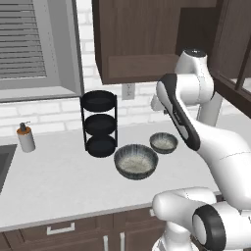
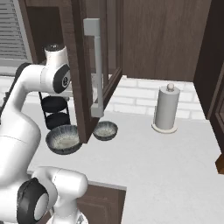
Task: Pick up the bowls on the counter and stack them on top of one another in the open cabinet. Place the smaller bowl on top of the larger bowl.
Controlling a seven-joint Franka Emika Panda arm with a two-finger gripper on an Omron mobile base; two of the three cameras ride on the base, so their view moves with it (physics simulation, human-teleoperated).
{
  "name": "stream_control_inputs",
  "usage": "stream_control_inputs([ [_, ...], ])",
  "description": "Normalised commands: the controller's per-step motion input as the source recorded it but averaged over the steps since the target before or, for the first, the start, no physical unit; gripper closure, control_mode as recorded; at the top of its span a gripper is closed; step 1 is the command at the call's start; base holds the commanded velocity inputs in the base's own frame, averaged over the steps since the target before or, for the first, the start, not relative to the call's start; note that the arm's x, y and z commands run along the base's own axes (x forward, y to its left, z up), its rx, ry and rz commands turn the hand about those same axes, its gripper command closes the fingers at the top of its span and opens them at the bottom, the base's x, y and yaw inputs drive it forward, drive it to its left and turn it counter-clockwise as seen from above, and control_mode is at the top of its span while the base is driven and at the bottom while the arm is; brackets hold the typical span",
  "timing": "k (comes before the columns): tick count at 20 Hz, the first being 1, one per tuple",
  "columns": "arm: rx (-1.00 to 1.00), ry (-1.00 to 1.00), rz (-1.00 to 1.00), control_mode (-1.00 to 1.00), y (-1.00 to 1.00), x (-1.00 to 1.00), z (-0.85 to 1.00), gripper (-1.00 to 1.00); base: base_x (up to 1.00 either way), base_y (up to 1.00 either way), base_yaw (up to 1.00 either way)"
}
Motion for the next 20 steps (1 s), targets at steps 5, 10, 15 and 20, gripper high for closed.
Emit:
stream_control_inputs([
  [5,0.11,0.03,-0.20,-1.00,-0.42,-0.01,-0.19,-1.00,0.00,0.00,0.00],
  [10,0.20,0.06,-0.61,-1.00,-0.52,0.07,-0.60,-1.00,0.00,0.00,0.00],
  [15,0.13,0.03,-0.53,-1.00,-0.56,0.08,-0.79,-1.00,0.00,0.00,0.00],
  [20,0.01,-0.01,-0.15,-1.00,-0.03,0.30,-0.56,-1.00,0.00,0.00,0.00],
])
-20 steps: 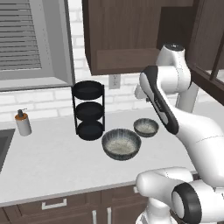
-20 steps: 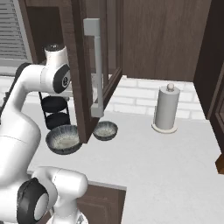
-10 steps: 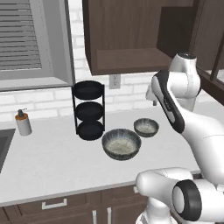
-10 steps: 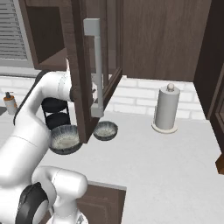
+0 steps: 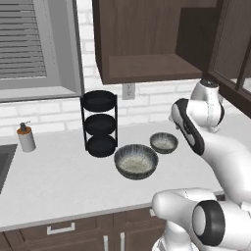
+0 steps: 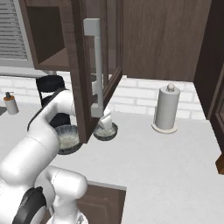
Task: Pick up the bowls on the counter and stack them on top of one another in the open cabinet. Place the smaller bowl on top of the larger bowl.
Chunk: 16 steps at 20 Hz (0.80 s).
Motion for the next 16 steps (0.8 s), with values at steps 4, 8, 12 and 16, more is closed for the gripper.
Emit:
stream_control_inputs([
  [4,-0.03,0.00,-0.05,-1.00,0.23,0.49,-0.54,-1.00,0.00,0.00,0.00],
  [8,-0.01,0.00,-0.03,-1.00,0.09,0.53,-0.54,-1.00,0.00,0.00,0.00],
  [12,0.00,0.00,0.00,-1.00,0.00,0.48,-0.38,-1.00,0.00,0.00,0.00],
  [16,0.00,0.04,0.00,-1.00,-0.03,0.32,-0.37,-1.00,0.00,0.00,0.00],
])
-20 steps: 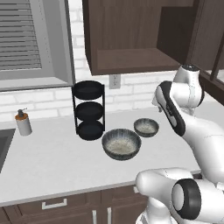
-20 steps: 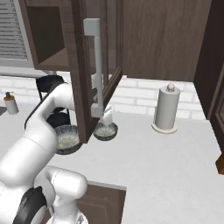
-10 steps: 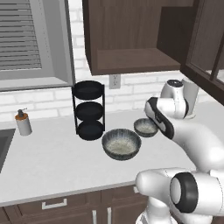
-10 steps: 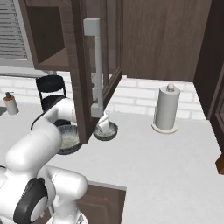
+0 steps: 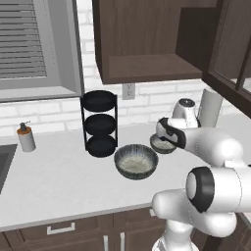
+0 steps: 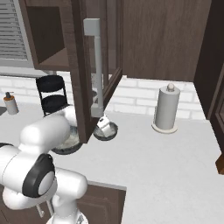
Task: Pick up the bowls on the counter and stack them on top of one another in the open cabinet. Place the smaller bowl on top of the larger bowl.
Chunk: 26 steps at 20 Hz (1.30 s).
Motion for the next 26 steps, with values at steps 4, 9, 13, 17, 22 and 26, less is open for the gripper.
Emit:
stream_control_inputs([
  [4,0.00,0.04,0.00,-1.00,0.00,0.46,-0.34,-1.00,0.00,0.00,0.00],
  [9,0.00,0.05,0.00,-1.00,-0.03,0.22,-0.38,-1.00,0.00,0.00,0.00],
  [13,0.00,0.00,0.00,-1.00,-0.09,-0.03,-0.28,-1.00,0.00,0.00,0.00],
  [17,0.00,0.00,0.00,-1.00,-0.07,0.00,-0.14,-1.00,0.00,0.00,0.00],
  [22,0.00,0.00,0.00,-1.00,-0.13,0.08,-0.18,-1.00,0.00,0.00,0.00],
  [26,0.00,0.00,0.00,-1.00,0.00,0.09,-0.12,-1.00,0.00,0.00,0.00],
])
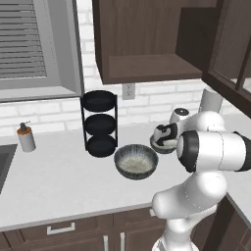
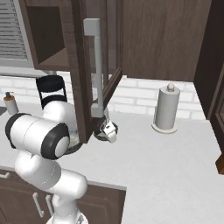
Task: Pick up the bowls on the counter and stack them on top of one another in the open cabinet. Place the smaller bowl on top of the larger bowl.
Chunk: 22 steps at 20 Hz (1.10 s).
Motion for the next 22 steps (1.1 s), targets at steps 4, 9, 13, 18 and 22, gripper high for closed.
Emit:
stream_control_inputs([
  [4,0.00,0.00,0.00,-1.00,0.00,0.02,-0.26,-1.00,0.00,0.00,0.00],
  [9,0.00,0.00,0.00,-1.00,0.00,0.01,-0.21,1.00,0.00,0.00,0.00],
  [13,0.00,0.00,0.00,-1.00,0.00,0.00,0.00,1.00,0.00,0.00,0.00],
  [18,0.00,-0.02,-0.01,-1.00,0.00,0.00,0.28,1.00,0.00,0.00,0.00],
  [22,0.00,-0.07,-0.08,-1.00,0.00,-0.20,0.85,1.00,0.00,0.00,0.00],
])
